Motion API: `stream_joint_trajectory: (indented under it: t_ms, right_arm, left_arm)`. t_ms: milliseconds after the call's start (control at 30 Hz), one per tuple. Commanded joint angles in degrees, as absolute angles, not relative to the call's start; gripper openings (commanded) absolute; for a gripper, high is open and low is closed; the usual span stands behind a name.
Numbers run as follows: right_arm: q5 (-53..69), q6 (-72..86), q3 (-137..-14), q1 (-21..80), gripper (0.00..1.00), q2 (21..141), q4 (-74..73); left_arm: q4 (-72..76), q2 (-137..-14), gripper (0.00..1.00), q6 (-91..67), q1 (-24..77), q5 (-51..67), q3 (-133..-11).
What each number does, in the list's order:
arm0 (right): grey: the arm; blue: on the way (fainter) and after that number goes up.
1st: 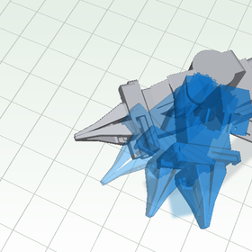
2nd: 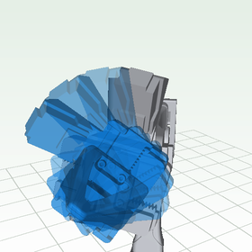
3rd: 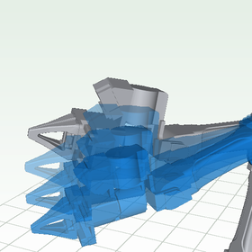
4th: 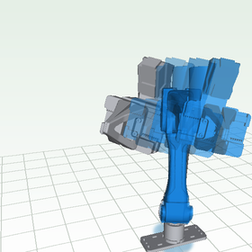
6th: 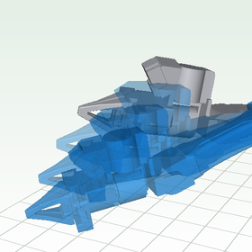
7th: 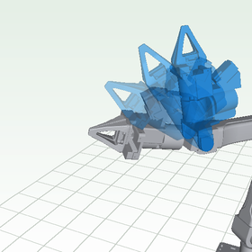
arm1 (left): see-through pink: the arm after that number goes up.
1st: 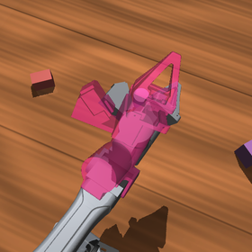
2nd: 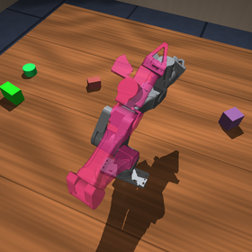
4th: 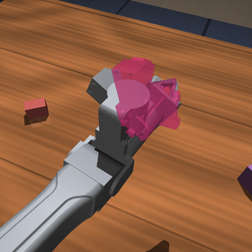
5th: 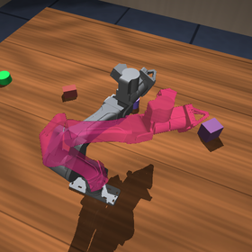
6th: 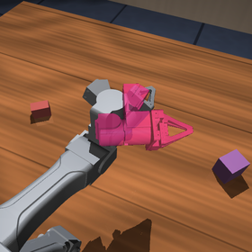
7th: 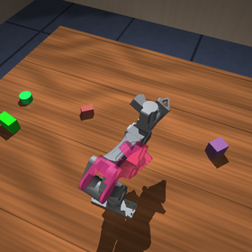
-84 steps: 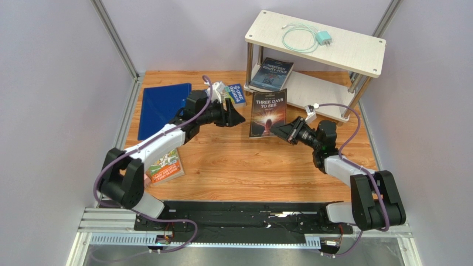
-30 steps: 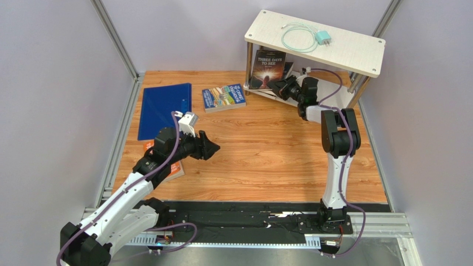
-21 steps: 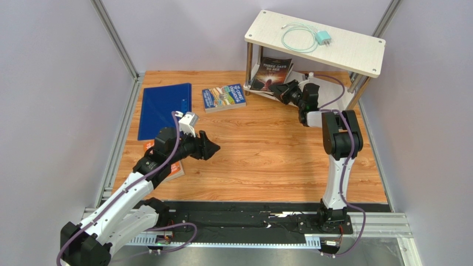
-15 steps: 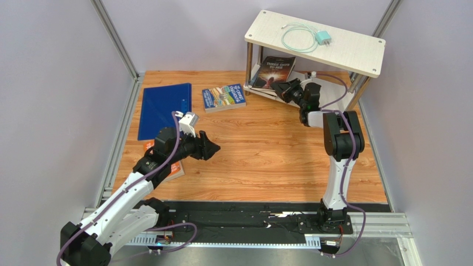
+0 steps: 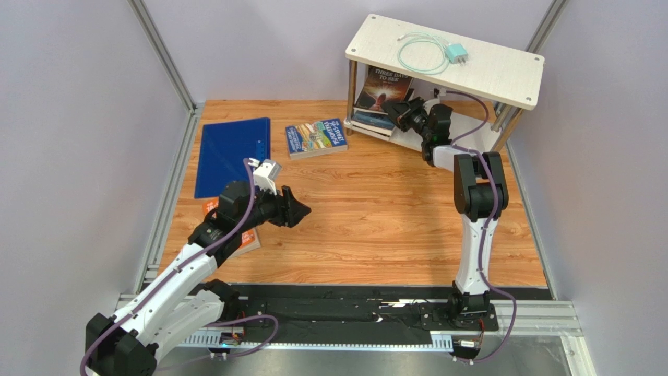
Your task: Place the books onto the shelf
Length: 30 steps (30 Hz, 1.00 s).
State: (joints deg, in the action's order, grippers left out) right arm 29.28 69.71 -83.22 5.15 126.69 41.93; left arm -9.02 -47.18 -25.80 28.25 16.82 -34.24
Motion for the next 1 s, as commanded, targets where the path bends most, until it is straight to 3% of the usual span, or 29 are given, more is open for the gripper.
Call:
stream_joint_trajectory:
  t_ms: [0, 600, 967]
  right_arm:
    - [30.1, 72.0, -83.9, 5.0, 0.04, 127.9, 47.4]
    - [32.0, 70.8, -79.0, 5.9, 0.04, 125.1, 47.2]
    - [32.3, 70.1, -80.9, 7.2, 0.13, 125.9, 44.4]
  left_arm:
    - [-8.6, -47.3, 0.65, -24.4, 28.0, 17.1, -34.4]
    - [-6.9, -48.7, 0.65, -24.9, 28.0, 18.1, -33.8]
    - [-7.2, -47.1, 0.65, -24.8, 28.0, 17.9, -32.9]
